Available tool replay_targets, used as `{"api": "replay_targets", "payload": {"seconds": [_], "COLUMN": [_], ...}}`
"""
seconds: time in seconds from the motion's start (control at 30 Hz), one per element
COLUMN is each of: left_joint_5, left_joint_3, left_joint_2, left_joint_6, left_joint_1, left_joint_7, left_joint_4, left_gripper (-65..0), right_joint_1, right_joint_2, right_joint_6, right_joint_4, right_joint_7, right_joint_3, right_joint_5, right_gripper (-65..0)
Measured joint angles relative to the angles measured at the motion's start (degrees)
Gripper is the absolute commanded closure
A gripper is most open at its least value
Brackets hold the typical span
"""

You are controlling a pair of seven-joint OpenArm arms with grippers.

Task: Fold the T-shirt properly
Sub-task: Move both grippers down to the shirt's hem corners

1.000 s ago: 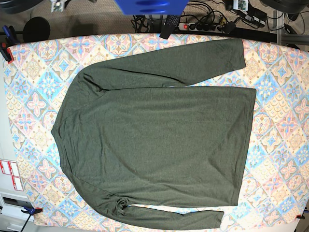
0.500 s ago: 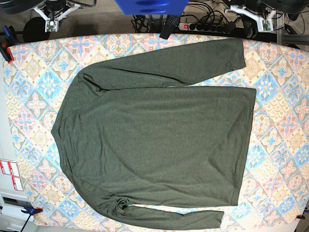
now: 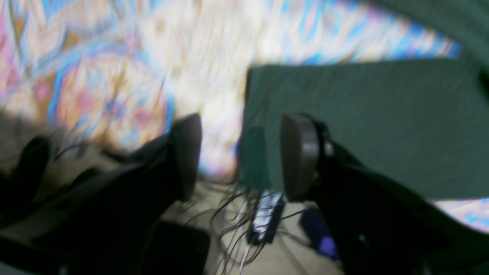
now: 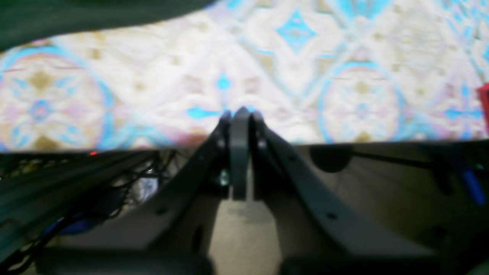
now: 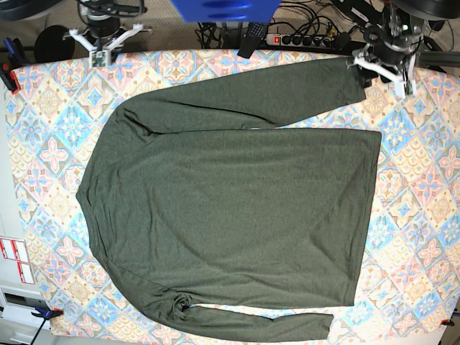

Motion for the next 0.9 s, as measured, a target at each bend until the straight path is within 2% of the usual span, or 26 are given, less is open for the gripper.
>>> {"api": "replay_targets", "payload": {"seconds": [0.13,0.4,0.53,0.7,0.8,0.83,0.9], "left_joint_5": [-0.5,-0.7,-0.8,0.0,0.6,0.8,1.0], "left_joint_3": [0.2,0.6,3.6,7.5,9.6,10.4,11.6], "left_joint_2": [0.0,0.3,0.4,-0.3,-0.3,-0.3,-0.3], "left_joint_6": [-0.2,0.0,-1.8,-1.1,-0.3,0.0,0.2], "left_joint_1": [-1.4,-4.2,-5.1,-7.1,-7.3,-7.2,-7.2], "left_joint_7": [0.3,0.5,0.4,-2.8,-3.8,-4.1,-3.9], "left_joint_4": [-0.6,-9.2,-11.3,-13.3,-13.3,-13.3,-13.2], "left_gripper": [-36.7,-36.8,-36.8,-36.4,-36.0,-35.7,-30.9], "right_joint_1": [-0.1,0.9,0.7,2.1,2.0,1.8,2.1], "right_joint_2": [0.2,0.2,0.2,0.2,0.2,0.2,0.2], "right_joint_6": [-0.3,-0.1,-0.2,-0.2,-0.1,-0.2,-0.2], "right_joint_4": [0.0,0.0,0.0,0.0,0.0,0.0,0.0], "right_joint_7": [-0.1,0.0,0.0,-0.2,-2.7,-3.4,-3.7], "right_joint_3": [-0.1,0.1,0.1,0.1,0.1,0.1,0.1], "right_joint_5": [0.0,0.0,0.0,0.0,0.0,0.0,0.0], "right_gripper": [0.0,0.0,0.0,0.0,0.0,0.0,0.0]}}
